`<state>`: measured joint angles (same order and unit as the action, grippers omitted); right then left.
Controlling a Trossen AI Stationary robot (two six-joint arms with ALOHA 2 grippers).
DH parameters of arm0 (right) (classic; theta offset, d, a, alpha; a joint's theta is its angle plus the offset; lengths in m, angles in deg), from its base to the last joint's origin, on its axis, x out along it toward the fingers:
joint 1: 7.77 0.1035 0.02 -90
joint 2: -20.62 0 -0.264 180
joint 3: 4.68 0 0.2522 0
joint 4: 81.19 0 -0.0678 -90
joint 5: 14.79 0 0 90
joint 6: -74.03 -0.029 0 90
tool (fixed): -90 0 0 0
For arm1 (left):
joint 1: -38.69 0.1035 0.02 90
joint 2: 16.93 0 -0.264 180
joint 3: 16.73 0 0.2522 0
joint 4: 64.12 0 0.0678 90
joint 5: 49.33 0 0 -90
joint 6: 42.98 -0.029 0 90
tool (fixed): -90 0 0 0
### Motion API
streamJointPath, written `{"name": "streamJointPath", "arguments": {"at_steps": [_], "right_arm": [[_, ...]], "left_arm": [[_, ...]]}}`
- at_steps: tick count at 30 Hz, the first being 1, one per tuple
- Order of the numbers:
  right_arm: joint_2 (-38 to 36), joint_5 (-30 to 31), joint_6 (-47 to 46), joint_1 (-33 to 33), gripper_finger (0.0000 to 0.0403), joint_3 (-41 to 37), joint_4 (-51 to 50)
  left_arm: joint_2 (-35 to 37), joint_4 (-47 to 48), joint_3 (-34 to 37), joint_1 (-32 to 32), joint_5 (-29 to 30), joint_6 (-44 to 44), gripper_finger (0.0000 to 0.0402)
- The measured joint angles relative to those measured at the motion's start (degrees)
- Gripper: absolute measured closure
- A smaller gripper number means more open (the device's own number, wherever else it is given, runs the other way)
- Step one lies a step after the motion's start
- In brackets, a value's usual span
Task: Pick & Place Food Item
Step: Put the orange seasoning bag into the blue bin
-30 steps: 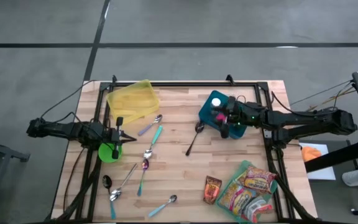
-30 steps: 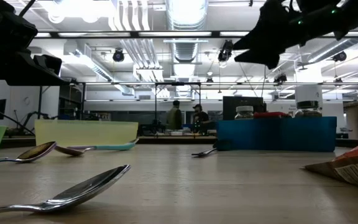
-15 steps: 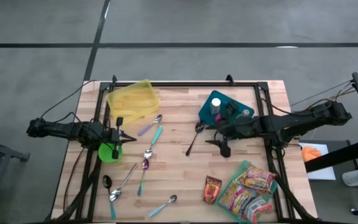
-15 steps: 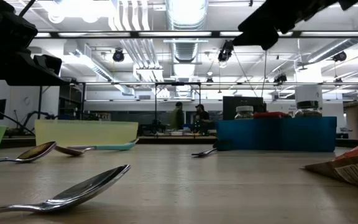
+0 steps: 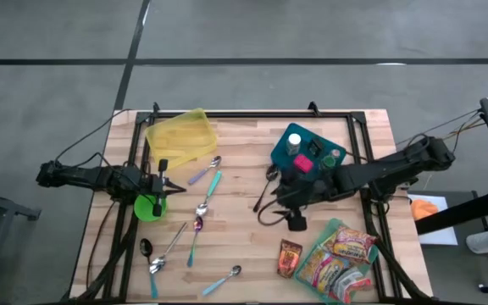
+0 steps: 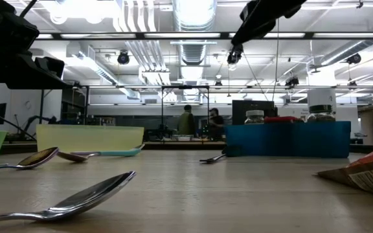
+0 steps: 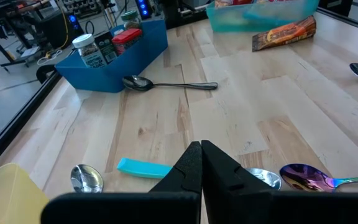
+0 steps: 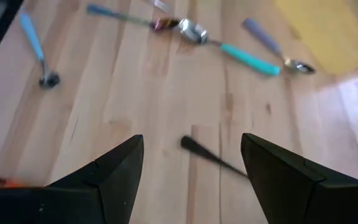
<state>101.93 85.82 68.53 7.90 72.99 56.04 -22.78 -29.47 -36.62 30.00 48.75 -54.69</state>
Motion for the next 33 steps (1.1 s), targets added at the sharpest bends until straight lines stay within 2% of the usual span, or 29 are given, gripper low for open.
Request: {"name": "streamJointPath", "arguments": {"at_steps": [7, 14, 22, 33], "right_arm": [[8.91, -0.13, 1.30, 4.78, 0.0135, 9.79, -12.68], [13.74, -3.23, 0.68, 10.68, 0.0135, 13.84, -13.40], [16.26, -3.97, -15.53, 14.91, 0.0135, 13.98, -10.39], [22.81, 1.60, -32.19, 23.32, 0.0135, 14.93, -10.02]], "left_arm": [[0.06, 0.00, -0.02, 0.00, 0.00, 0.00, 0.0401], [0.02, 0.00, -0.01, 0.00, 0.00, 0.00, 0.0401], [0.00, 0.00, -0.02, 0.00, 0.00, 0.00, 0.0401], [0.00, 0.00, -0.02, 0.01, 0.00, 0.00, 0.0401]]}}
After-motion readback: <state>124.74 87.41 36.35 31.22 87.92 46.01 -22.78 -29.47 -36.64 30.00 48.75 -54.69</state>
